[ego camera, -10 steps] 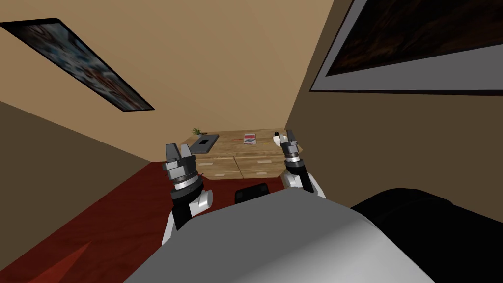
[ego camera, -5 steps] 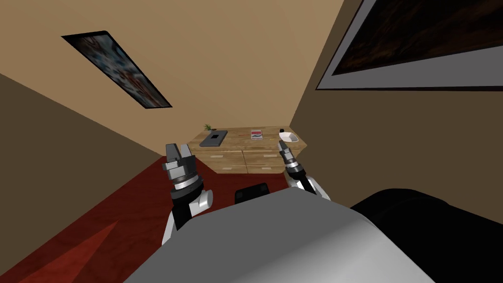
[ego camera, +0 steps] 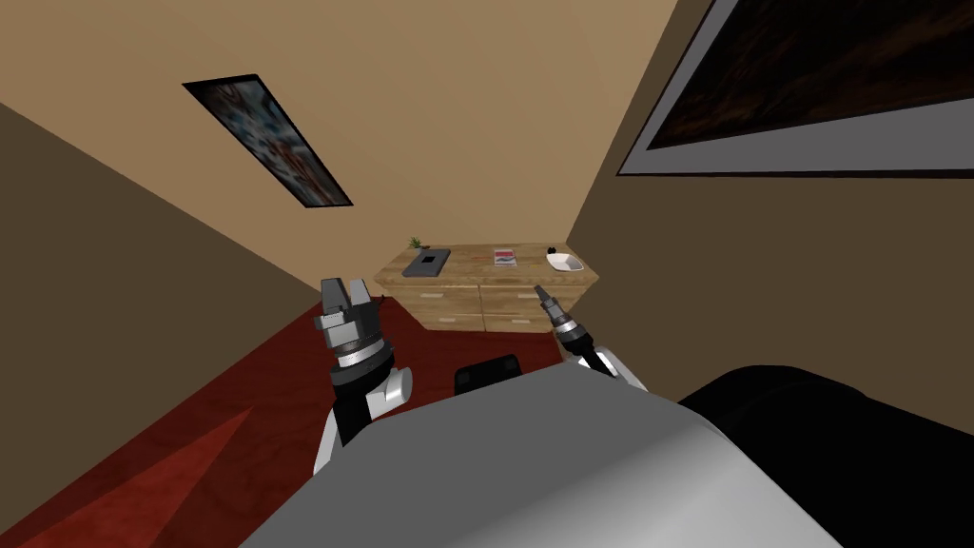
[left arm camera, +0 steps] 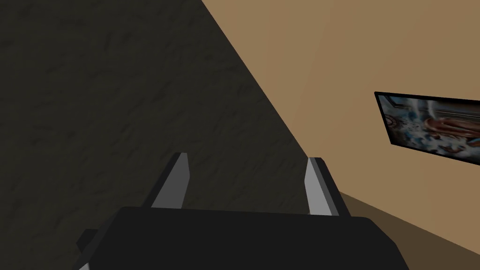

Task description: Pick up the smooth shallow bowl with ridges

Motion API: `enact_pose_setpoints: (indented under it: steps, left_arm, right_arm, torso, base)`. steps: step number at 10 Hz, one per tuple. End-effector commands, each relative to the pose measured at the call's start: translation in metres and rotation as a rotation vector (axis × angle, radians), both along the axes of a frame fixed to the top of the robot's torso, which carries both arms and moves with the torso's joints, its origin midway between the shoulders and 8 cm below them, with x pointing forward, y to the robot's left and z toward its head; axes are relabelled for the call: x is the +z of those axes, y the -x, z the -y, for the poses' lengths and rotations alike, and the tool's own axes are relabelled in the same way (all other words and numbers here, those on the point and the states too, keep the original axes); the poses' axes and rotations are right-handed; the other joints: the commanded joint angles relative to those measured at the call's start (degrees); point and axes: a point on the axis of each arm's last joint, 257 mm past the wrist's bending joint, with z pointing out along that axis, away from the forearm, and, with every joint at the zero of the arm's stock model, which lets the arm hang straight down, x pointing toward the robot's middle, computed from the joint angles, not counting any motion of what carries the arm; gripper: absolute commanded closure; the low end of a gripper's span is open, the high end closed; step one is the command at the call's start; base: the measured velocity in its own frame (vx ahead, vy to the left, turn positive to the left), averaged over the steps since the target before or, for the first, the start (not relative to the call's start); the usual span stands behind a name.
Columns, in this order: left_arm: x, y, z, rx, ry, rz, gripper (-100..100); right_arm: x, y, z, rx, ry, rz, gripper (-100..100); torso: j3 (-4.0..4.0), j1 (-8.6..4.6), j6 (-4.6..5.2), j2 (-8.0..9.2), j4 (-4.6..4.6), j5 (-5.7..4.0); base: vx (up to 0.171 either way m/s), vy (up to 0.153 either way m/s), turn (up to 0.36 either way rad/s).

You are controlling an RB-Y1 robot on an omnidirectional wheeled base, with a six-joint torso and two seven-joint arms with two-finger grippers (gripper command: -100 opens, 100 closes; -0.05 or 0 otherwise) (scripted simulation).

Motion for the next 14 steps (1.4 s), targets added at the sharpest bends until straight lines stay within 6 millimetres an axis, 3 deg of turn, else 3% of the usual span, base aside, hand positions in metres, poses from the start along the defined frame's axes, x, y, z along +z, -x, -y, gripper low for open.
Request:
enact_pose_setpoints:
  steps: [1, 2, 9, 11, 14]
  left_arm:
    - [0.0, 0.0, 0.0, 0.0, 0.0, 0.0, 0]
    - [0.0, 0.0, 0.0, 0.0, 0.0, 0.0, 0]
    - [0.0, 0.0, 0.0, 0.0, 0.0, 0.0, 0]
    - [0.0, 0.0, 0.0, 0.0, 0.0, 0.0, 0]
    - [0.0, 0.0, 0.0, 0.0, 0.0, 0.0, 0]
  right_arm:
    - [-0.023, 0.002, 0.006, -0.002, 0.04, -0.043, -100]
    - [-0.043, 0.007, 0.011, 0.006, 0.113, -0.087, -100]
    - [-0.123, 0.029, 0.047, 0.028, 0.364, -0.265, -100]
    - [-0.164, 0.045, 0.076, 0.049, 0.542, -0.359, -100]
    - [-0.184, 0.056, 0.1, 0.069, 0.656, -0.416, -100]
  torso:
    - [0.0, 0.0, 0.0, 0.0, 0.0, 0.0]
    - [-0.03, -0.05, 0.0, -0.06, -0.01, 0.0]
    - [-0.1, -0.31, 0.01, -0.17, -0.03, -0.05]
    - [-0.16, -0.35, -0.01, -0.28, -0.05, -0.06]
    - [-0.18, -0.32, -0.01, -0.33, -0.06, -0.04]
  base:
    - [-0.075, 0.152, 0.015]
    - [-0.071, 0.135, 0.063]
    - [-0.051, 0.094, 0.036]
    - [-0.028, 0.107, 0.077]
    - [-0.009, 0.085, 0.028]
